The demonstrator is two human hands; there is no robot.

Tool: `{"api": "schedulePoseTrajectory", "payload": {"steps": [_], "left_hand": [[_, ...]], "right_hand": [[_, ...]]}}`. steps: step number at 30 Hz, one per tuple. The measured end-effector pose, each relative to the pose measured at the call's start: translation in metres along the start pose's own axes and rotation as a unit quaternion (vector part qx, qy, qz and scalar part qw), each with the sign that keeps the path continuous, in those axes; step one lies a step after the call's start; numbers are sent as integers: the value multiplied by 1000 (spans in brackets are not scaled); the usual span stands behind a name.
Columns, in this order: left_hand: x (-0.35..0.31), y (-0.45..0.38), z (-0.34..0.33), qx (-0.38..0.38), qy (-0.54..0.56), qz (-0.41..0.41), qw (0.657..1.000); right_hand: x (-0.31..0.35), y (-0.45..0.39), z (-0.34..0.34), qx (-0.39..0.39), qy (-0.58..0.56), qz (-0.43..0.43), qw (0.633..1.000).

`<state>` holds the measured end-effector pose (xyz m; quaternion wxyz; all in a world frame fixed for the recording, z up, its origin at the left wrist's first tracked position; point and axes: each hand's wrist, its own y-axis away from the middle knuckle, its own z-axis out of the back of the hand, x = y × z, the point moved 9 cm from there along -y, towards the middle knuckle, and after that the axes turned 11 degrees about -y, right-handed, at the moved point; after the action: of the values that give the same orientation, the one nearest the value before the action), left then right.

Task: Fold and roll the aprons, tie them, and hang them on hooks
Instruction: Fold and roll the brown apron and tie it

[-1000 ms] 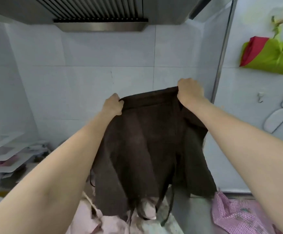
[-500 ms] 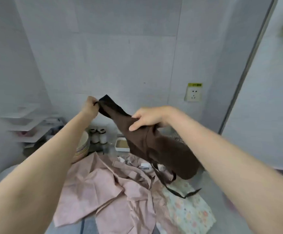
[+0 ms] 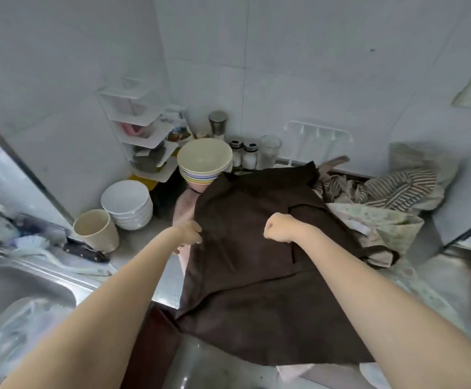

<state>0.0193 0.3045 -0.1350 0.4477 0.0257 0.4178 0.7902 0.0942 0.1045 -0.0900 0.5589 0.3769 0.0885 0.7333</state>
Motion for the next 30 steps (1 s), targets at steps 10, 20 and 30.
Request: {"api": "schedulePoseTrajectory", "payload": {"steps": [10, 20, 30], "left_hand": [[14, -37, -25, -39, -110, 33, 993], [29, -51, -20, -20, 6, 66, 998], [76, -44, 10, -48, 88, 111, 989]], "right_hand": [[-36, -58, 1, -117, -93, -72, 986], [49, -73, 19, -60, -181, 159, 969], [122, -90, -33, -45, 269, 211, 939]]}}
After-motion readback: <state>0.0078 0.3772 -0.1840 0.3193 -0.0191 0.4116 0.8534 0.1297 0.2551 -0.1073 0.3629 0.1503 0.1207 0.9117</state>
